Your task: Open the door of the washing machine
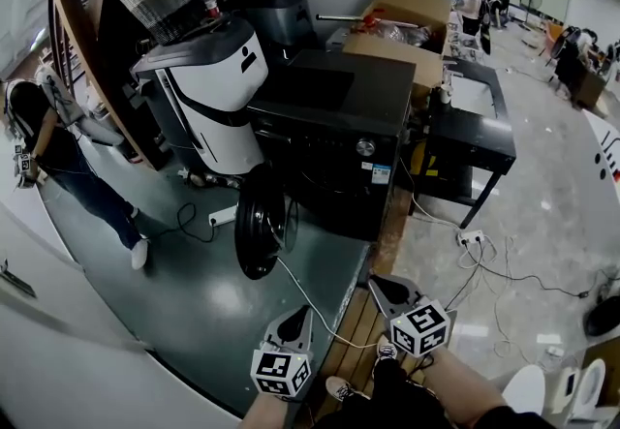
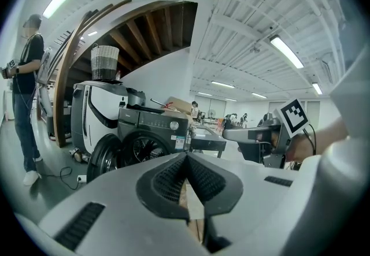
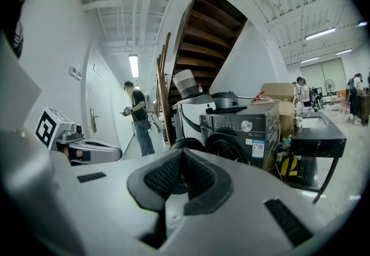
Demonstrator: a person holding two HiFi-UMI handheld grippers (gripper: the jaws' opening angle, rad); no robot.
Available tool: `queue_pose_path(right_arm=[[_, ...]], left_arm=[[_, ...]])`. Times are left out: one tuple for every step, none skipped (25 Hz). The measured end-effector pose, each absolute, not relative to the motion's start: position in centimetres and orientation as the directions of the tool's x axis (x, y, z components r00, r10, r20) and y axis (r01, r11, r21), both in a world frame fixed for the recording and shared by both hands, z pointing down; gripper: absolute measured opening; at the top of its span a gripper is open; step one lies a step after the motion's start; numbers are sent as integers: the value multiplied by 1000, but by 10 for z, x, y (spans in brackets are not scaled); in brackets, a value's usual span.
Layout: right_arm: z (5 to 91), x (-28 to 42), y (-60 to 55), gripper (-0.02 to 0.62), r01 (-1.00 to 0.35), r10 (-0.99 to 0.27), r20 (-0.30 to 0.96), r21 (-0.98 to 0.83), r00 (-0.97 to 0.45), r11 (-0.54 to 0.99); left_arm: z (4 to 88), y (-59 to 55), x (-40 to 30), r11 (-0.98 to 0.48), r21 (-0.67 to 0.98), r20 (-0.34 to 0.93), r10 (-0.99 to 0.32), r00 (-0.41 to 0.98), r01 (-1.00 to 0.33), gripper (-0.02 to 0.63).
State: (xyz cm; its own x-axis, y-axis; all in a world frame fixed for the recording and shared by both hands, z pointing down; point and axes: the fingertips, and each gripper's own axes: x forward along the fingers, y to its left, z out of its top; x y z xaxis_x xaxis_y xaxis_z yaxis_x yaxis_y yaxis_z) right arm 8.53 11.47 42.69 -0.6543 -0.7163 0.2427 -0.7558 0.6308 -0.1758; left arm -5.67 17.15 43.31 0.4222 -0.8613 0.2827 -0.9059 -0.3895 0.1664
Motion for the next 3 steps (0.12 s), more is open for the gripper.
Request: queue_pose_path(right_arm=[[427,86,115,17,-756,-717,242,-176,-654,630],[426,86,116,17,-757,-718,241,-177,-653,629],[426,86,117,17,-757,-719,240,-177,-653,629]], left_arm=[[432,172,-56,-391,166,282,-861,423,-906,17],[432,173,-56,-391,166,282,-861,424,-905,17],[431,173,-55,-392,165,281,-861,425,-905,17]])
